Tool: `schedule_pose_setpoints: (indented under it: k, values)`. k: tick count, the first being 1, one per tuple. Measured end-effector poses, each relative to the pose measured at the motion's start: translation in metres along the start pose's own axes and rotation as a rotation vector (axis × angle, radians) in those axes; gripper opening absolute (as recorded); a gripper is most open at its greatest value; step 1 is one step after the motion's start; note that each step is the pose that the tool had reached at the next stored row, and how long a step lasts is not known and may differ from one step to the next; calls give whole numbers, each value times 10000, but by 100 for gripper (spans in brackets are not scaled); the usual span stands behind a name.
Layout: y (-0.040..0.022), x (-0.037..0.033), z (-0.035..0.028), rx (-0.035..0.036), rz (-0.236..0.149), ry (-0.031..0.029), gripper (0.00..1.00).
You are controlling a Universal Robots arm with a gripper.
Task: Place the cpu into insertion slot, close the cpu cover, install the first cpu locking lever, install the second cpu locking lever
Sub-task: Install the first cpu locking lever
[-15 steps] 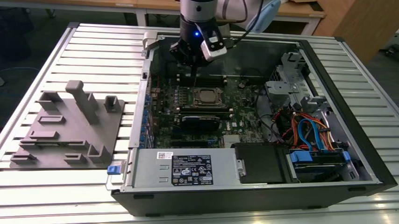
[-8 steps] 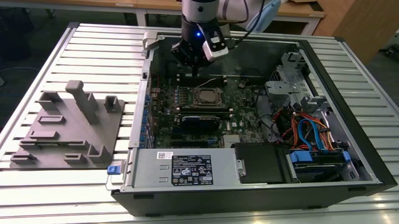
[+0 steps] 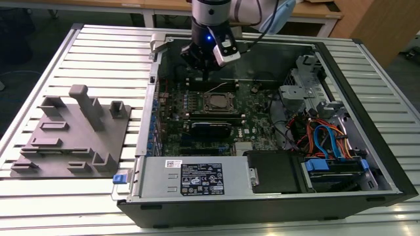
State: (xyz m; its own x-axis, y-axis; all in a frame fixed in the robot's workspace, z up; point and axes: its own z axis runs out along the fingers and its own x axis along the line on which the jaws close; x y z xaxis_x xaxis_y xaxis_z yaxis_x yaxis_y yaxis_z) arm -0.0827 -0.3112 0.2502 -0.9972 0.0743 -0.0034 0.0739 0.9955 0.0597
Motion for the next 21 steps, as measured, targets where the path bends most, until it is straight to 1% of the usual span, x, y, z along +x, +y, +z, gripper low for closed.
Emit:
schedule_pose_setpoints:
  k: [4, 5, 12, 21]
  values:
    - [-1, -8, 26, -3, -3, -4, 10]
    - [-2, -23, 61, -3, -83, -5, 10]
    - [2, -108, 102, -3, -83, -5, 10]
    - [1, -160, 188, -3, -83, -5, 10]
